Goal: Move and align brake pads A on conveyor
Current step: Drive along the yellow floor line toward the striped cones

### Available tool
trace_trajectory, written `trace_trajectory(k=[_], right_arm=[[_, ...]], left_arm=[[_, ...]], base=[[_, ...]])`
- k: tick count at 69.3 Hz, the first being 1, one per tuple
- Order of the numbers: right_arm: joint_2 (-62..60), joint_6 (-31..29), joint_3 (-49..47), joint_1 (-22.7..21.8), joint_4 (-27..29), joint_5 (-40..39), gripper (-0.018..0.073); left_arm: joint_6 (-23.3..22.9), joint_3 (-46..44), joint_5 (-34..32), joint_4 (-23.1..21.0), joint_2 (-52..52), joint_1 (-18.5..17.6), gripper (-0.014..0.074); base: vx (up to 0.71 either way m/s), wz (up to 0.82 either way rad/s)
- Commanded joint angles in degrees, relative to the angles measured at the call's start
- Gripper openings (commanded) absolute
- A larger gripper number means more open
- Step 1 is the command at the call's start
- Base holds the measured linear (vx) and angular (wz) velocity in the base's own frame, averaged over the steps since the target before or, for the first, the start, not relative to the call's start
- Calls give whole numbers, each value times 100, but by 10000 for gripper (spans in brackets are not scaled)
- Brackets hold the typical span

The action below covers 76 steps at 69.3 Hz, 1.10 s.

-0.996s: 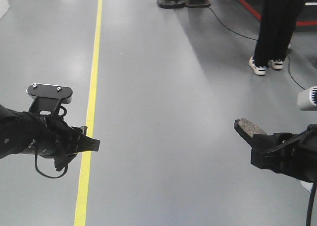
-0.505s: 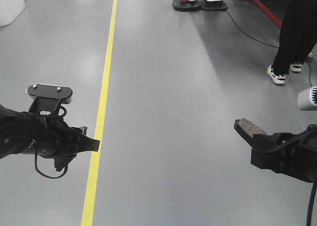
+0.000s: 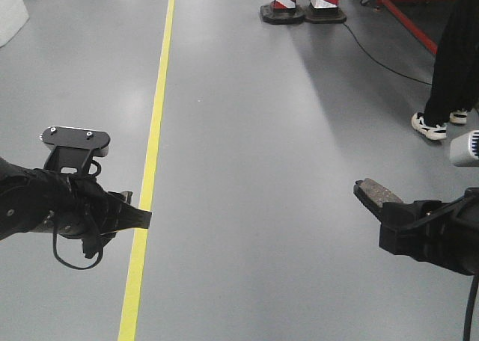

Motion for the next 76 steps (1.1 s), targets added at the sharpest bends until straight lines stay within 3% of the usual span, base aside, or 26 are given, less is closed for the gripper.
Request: trace_trajectory(k=[1,76], right_arm=[[-72,-24,-153,-16,-107,-475,67],[-72,-29,-153,-16,-102,-429,67]], left_arm=[[-7,-143,-313,37,-222,-34,20],[-7,-143,-313,37,-222,-34,20]], base=[[41,0],[48,6]])
